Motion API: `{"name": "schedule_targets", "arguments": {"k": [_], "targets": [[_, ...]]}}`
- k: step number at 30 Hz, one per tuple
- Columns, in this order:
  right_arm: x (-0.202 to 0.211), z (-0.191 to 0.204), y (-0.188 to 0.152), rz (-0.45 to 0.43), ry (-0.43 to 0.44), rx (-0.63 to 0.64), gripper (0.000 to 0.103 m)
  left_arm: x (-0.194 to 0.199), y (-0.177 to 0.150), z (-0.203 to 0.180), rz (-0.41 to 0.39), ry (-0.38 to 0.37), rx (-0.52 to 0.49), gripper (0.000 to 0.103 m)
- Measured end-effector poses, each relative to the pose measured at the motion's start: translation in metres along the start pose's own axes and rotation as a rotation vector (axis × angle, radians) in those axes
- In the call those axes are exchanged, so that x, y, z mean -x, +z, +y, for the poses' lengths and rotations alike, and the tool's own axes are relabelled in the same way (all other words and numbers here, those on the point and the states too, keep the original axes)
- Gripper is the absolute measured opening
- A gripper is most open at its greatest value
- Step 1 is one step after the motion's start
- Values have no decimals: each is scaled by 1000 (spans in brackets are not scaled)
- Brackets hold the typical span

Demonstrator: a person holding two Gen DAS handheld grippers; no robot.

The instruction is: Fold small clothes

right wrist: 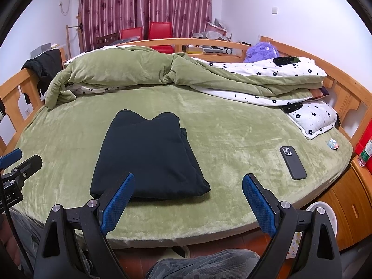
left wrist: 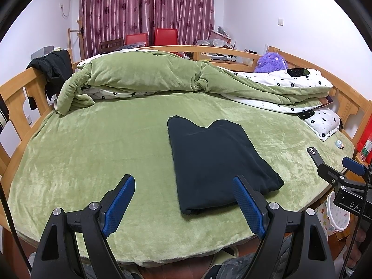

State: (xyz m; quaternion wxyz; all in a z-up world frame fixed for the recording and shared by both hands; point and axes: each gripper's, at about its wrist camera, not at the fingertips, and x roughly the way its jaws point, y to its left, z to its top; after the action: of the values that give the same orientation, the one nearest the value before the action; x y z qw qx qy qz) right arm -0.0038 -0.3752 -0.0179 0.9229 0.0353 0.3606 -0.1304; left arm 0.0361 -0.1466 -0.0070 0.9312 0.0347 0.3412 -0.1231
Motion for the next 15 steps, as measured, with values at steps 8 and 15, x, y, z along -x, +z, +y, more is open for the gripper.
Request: {"name": "schedule_targets", "arguments": {"k": [8, 15], "targets": [[2, -1, -1, -1, 1, -2, 93, 0, 0, 1, -1, 1, -1, 85], [2, -1, -1, -1, 2, -2, 93, 5, 0, 2, -2, 3, -6, 85]]}}
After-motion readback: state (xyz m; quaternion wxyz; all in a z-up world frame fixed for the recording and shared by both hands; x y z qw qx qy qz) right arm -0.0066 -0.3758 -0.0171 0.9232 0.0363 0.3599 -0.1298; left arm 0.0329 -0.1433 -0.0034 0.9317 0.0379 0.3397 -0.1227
